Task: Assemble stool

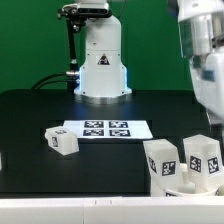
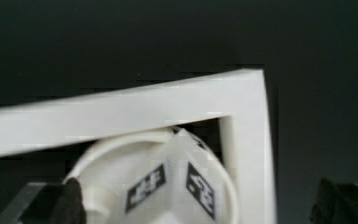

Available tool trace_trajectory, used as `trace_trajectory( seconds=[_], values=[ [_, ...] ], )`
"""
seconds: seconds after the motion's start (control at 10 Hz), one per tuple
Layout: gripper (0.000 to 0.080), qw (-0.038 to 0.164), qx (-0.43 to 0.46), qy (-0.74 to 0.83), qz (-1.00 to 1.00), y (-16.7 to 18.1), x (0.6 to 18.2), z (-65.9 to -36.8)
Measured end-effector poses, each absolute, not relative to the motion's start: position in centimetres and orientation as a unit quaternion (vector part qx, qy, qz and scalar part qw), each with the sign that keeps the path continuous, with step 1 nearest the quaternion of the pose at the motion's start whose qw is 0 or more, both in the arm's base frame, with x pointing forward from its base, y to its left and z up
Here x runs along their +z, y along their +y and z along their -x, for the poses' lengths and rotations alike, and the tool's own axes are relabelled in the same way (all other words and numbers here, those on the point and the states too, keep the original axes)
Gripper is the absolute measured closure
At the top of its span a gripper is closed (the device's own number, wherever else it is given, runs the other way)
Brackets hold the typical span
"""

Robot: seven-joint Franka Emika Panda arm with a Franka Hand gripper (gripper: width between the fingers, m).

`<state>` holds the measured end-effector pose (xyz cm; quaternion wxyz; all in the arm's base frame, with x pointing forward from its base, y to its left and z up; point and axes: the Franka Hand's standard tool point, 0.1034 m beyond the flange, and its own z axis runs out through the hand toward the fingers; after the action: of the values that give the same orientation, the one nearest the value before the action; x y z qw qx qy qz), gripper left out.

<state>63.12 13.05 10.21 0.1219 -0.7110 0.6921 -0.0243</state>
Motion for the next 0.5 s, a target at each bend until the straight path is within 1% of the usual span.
trace_trajectory(
  seconds=[0.1,0.4,0.5],
  values=[
    [0.0151,0.114,-0.026,0.645,0.755,13.29,10.16,-62.91],
    [0.0151,0.108,-0.038,0.578,0.808,13.07,10.08,-62.96],
    [0.0151,0.084,-0.039,0.496,0.864,13.54,10.61,-62.66]
  ],
)
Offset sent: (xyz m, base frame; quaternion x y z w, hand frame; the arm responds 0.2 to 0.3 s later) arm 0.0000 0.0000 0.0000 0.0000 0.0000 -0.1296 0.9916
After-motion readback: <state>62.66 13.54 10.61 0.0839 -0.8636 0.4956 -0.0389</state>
